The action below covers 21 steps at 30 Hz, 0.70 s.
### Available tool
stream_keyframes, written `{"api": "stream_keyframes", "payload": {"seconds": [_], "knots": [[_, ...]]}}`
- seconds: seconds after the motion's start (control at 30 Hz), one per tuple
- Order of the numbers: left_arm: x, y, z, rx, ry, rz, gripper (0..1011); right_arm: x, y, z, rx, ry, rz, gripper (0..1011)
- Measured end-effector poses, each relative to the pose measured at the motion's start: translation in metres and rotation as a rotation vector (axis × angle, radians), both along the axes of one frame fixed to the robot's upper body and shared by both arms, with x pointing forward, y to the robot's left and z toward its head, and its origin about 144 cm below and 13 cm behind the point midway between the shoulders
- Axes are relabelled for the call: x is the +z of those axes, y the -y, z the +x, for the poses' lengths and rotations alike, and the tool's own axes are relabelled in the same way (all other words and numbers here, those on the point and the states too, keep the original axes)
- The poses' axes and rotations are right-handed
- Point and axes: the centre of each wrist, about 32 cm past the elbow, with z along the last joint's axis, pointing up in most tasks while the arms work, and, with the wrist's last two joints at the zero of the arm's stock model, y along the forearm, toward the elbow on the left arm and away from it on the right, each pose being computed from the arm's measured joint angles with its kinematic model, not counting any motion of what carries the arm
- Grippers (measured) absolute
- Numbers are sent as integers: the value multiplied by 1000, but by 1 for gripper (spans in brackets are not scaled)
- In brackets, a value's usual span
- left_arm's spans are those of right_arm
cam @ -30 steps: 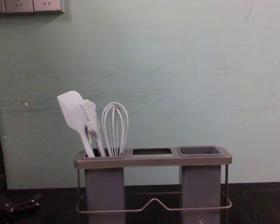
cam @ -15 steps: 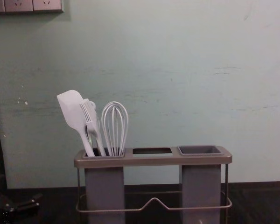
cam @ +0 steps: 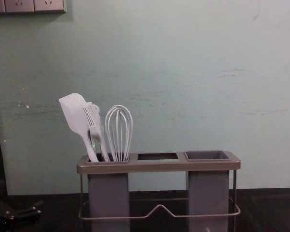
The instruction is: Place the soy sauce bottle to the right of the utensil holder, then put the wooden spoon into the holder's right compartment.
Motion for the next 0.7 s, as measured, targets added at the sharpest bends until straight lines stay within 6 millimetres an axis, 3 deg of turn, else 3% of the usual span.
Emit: {"api": "stream_keyframes", "payload": {"seconds": [0.7], "knots": [[0, 0, 0, 0, 0, 0, 1005, -16, -14, 9, -12, -1, 56, 1002]]}}
